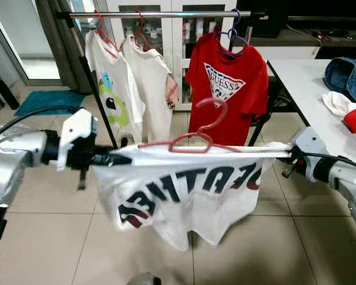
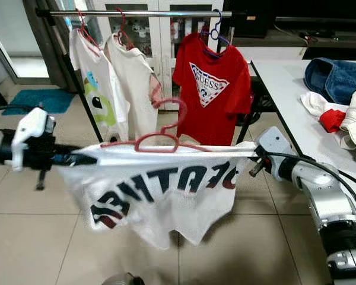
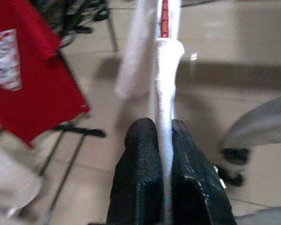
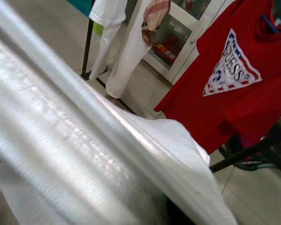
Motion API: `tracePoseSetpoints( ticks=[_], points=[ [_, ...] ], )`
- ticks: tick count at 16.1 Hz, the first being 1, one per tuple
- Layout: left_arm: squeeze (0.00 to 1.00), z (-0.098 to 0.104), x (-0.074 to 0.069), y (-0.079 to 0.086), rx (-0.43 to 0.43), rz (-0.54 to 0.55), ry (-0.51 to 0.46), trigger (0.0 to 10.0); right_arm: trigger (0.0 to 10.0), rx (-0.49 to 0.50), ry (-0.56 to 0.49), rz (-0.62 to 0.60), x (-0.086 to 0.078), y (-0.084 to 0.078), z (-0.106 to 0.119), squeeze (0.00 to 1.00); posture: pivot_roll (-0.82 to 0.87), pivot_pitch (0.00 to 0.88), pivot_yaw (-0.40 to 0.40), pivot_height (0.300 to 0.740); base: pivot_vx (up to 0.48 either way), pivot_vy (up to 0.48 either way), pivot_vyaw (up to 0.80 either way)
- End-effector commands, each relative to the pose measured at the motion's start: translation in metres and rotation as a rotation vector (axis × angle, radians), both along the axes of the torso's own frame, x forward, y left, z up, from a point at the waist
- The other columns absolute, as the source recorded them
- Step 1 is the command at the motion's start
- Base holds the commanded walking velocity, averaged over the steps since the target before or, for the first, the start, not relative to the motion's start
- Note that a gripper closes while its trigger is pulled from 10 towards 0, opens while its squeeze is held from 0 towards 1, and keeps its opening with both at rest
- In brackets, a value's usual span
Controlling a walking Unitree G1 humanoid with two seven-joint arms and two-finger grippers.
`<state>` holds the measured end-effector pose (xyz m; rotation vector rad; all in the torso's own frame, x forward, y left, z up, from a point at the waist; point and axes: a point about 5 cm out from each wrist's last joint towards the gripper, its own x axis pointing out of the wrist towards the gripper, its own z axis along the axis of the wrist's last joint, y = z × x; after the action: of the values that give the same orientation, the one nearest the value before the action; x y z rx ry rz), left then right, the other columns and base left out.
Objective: Hang hanger
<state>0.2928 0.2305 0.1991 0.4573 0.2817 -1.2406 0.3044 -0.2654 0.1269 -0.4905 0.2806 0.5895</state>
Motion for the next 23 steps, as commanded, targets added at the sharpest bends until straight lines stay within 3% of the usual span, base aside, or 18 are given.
tracePoseSetpoints(
  ticks=[1, 6, 9, 10, 11, 13, 14, 15, 23],
  points=[
    [0.0, 0.004, 0.004, 0.027, 0.078, 0.146, -0.027, 0.0, 0.0, -0.077, 0.008, -0.196, -0.008, -0.044, 0.008, 0.0, -0.04, 0.0, 0.036, 0.74, 0.0, 0.0, 0.0],
    [0.0, -0.012, 0.011, -0.017, 0.053, 0.009, -0.023, 0.0, 0.0, -0.138, -0.084, -0.06, 0.002, -0.008, 0.027, 0.0, -0.06, 0.0, 0.047, 0.74, 0.0, 0.0, 0.0],
    [0.0, -0.017, 0.017, -0.027, 0.046, 0.0, -0.033, 0.0, 2.2, -0.15, -0.093, 0.002, 0.0, 0.008, 0.032, 0.0, -0.07, 0.0, 0.049, 0.74, 0.0, 0.0, 0.0],
    [0.0, -0.02, 0.017, -0.032, 0.044, -0.019, -0.027, 0.0, 3.7, -0.15, -0.104, 0.028, 0.0, 0.014, 0.035, 0.0, -0.07, 0.0, 0.049, 0.74, 0.0, 0.0, 0.0],
    [0.0, -0.021, 0.017, -0.034, 0.045, -0.023, -0.026, 0.0, 3.7, -0.148, -0.105, 0.038, 0.001, 0.017, 0.036, 0.0, -0.07, 0.0, 0.049, 0.74, 0.0, 0.0, 0.0],
    [0.0, -0.022, 0.018, -0.04, 0.029, -0.03, -0.031, 0.0, 10.0, -0.134, -0.069, 0.079, -0.001, 0.027, 0.034, 0.0, -0.07, 0.0, 0.048, 0.74, 0.0, 0.0, 0.0],
    [0.0, -0.021, 0.019, -0.043, 0.022, -0.034, -0.036, 0.0, 10.0, -0.119, -0.028, 0.074, -0.001, 0.03, 0.031, 0.83, -0.07, 0.0, 0.046, 0.74, 0.0, 0.0, 0.0],
    [0.0, -0.021, 0.02, -0.043, 0.021, -0.032, -0.04, 0.0, 10.0, -0.128, -0.027, 0.058, 0.0, 0.03, 0.03, 1.0, -0.07, 0.0, 0.044, 0.74, 0.0, 0.0, 0.0],
    [0.0, -0.021, 0.03, -0.039, 0.05, 0.041, -0.091, 0.0, 10.0, -0.135, -0.04, 0.059, 0.002, 0.04, 0.035, 1.0, -0.07, 0.0, 0.042, 0.74, 0.0, 0.0, 0.0]
  ],
)
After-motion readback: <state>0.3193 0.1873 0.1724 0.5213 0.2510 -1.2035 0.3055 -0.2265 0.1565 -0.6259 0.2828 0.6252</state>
